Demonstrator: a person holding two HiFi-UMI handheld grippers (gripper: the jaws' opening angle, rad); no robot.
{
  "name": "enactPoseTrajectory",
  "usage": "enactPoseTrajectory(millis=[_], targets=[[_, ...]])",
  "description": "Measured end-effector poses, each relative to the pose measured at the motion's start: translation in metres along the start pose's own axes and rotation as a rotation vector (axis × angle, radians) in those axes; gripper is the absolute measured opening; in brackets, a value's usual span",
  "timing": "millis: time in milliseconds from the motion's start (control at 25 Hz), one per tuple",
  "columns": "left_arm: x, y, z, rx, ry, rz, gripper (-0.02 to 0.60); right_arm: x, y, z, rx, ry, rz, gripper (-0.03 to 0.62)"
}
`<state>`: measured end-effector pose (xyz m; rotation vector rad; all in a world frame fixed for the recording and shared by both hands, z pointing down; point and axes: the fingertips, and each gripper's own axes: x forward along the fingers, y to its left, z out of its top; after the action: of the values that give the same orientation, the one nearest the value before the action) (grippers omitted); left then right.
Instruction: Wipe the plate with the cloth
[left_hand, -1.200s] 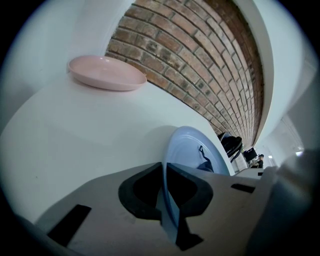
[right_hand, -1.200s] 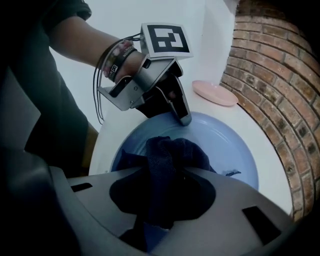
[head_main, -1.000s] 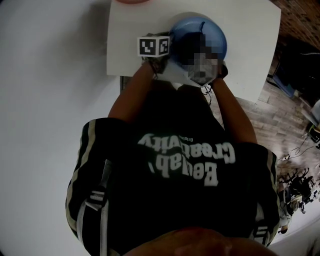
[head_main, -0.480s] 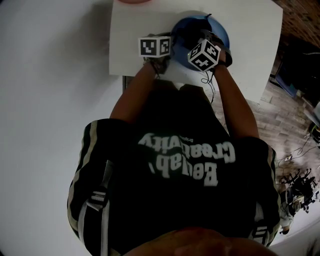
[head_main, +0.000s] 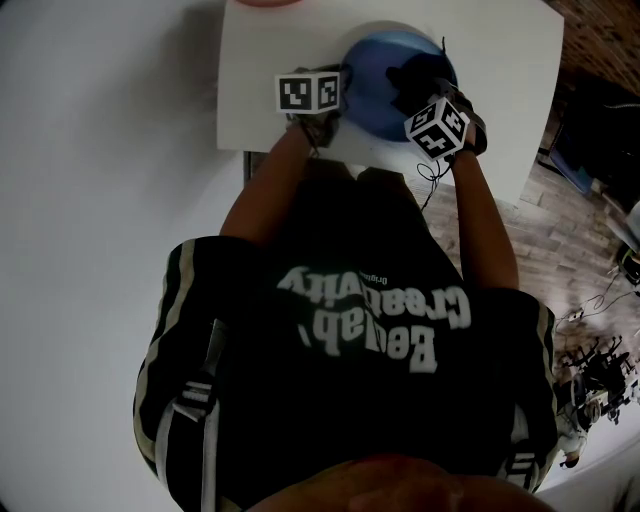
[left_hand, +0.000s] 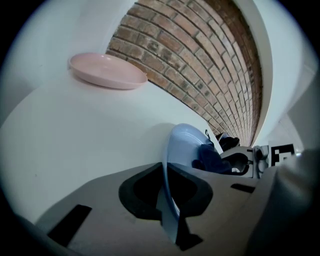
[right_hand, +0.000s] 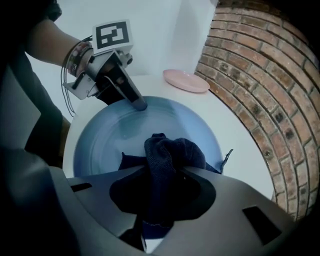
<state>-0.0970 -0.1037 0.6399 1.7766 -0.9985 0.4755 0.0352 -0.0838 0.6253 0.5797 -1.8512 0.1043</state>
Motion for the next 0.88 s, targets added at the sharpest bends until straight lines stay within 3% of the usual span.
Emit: enactPoseTrajectory(millis=[520,880], targets=[[-0.002,0.001,0.001,0.007,0.0,0.008,0.015,-0.011,0.068,0.007,-0.031,-0.005,0.127,0.089],[0.003,-0.003,-0.003,0.032,0.005,0.011,0.017,0.003,0.078,0.037,-0.174,-0.064,0.143,0.091]])
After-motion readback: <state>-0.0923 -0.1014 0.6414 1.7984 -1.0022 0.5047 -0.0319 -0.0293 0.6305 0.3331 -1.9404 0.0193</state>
